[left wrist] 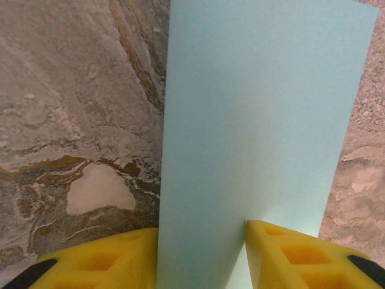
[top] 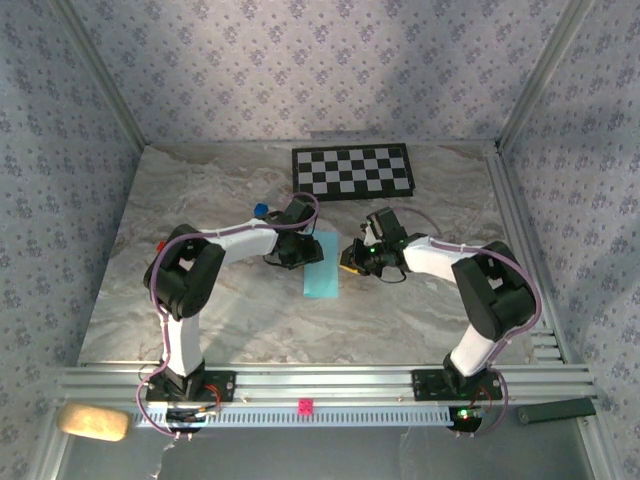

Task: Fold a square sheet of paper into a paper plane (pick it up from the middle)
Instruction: Hold the square sheet of paper at the center of the table.

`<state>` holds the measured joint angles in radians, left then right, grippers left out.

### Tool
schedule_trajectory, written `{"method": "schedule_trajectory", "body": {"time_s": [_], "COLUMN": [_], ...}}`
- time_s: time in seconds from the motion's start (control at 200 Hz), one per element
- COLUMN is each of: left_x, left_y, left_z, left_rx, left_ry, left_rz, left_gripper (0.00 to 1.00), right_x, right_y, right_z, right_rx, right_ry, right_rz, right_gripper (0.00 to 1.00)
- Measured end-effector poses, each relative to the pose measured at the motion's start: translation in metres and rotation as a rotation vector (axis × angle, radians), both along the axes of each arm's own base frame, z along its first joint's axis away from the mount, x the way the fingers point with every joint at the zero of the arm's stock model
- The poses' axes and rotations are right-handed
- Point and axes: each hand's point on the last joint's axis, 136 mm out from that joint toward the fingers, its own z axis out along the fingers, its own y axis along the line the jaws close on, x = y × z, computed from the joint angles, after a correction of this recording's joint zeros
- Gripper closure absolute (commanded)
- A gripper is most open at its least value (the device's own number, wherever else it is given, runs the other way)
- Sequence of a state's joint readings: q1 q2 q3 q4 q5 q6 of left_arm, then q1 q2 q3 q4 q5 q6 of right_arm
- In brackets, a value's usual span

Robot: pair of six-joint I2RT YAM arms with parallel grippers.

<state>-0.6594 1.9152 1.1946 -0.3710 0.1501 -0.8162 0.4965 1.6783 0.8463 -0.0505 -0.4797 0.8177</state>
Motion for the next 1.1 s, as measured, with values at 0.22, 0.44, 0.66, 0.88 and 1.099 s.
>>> {"method": "schedule_trajectory", "body": {"time_s": [0.22,0.44,0.66,0.88,1.099], "left_x": [0.000,0.000,0.000,0.000,0.000], "left_y": [0.000,0.000,0.000,0.000,0.000], "left_z": [0.000,-0.001,-0.001,-0.001,0.000], "left_rx": [-0.001,-0.002,-0.003,-0.003,-0.012], "left_ry": [0.001,0.001,0.000,0.000,-0.004], "left_rz": [0.004,0.007,0.007,0.007,0.015], "left_gripper": [0.56,0.56,0.56,0.57,0.55], "right_x": [0.002,0.013,0.026,0.026,0.020], "right_y": [0.007,0.021,0.032,0.041,0.037], "right_z": [-0.006,-0.009,-0.012,-0.019,-0.029], "right_rx": [0.005,0.008,0.011,0.003,-0.041], "right_ry": [0.015,0.011,0.007,0.015,0.011], "right_rz": [0.014,0.032,0.043,0.075,0.109], "right_gripper": [1.00,1.00,1.00,1.00,1.00]}}
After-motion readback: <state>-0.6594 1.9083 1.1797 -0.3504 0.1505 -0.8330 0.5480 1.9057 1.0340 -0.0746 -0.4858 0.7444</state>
